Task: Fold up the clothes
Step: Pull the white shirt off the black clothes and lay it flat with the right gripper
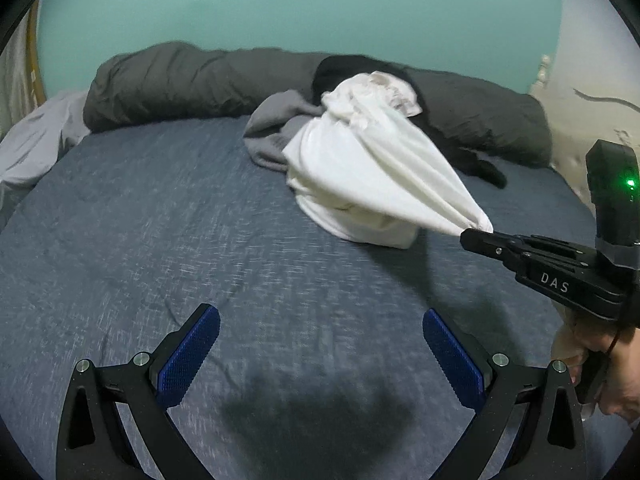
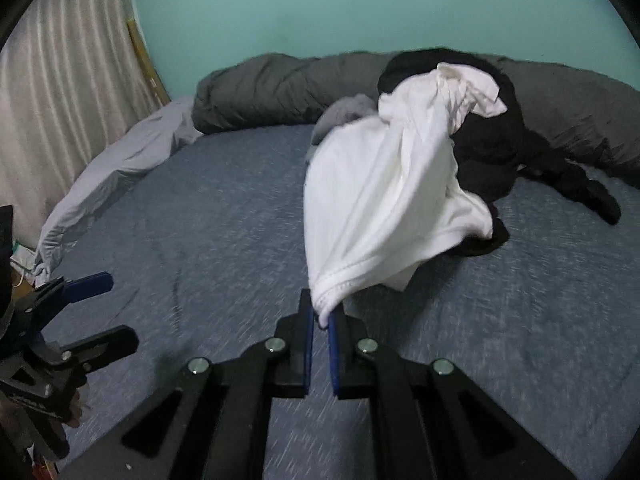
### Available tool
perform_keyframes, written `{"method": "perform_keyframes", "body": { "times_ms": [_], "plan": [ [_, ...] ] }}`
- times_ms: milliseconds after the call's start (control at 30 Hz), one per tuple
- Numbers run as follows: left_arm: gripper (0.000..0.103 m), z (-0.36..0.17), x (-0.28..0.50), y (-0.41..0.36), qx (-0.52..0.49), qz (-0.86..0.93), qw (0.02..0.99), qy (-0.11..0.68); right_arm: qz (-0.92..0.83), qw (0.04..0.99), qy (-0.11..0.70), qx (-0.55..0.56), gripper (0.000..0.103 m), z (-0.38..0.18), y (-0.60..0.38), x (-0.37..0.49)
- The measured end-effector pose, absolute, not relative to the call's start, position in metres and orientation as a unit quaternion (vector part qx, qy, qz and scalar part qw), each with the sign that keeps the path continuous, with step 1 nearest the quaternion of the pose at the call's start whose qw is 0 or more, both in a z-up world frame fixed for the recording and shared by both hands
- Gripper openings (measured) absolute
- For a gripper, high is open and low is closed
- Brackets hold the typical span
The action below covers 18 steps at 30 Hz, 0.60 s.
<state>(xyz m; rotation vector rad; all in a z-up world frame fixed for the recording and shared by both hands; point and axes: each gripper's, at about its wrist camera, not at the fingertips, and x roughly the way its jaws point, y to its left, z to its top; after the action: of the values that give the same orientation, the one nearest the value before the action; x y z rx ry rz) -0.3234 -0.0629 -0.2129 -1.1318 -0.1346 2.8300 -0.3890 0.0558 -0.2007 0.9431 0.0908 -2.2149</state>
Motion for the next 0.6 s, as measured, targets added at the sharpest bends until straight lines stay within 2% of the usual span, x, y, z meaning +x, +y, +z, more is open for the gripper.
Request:
{"method": "perform_keyframes", "body": {
  "times_ms": [400,600],
  "plan": [
    [0.103,-0.142,-0.214,-0.04,-0.335,0.937,0.082,-0.056,-0.863,0.364,0.026,0.349,0.005,-0.136,0.101,-0.259],
    [0.103,-0.123,-0.178,-0.046,-0.334,0.936,0.089,-0.07,-0.863,0.367,0.012,0.346,0.005,-0.116,0.121,-0.205]
  ]
}}
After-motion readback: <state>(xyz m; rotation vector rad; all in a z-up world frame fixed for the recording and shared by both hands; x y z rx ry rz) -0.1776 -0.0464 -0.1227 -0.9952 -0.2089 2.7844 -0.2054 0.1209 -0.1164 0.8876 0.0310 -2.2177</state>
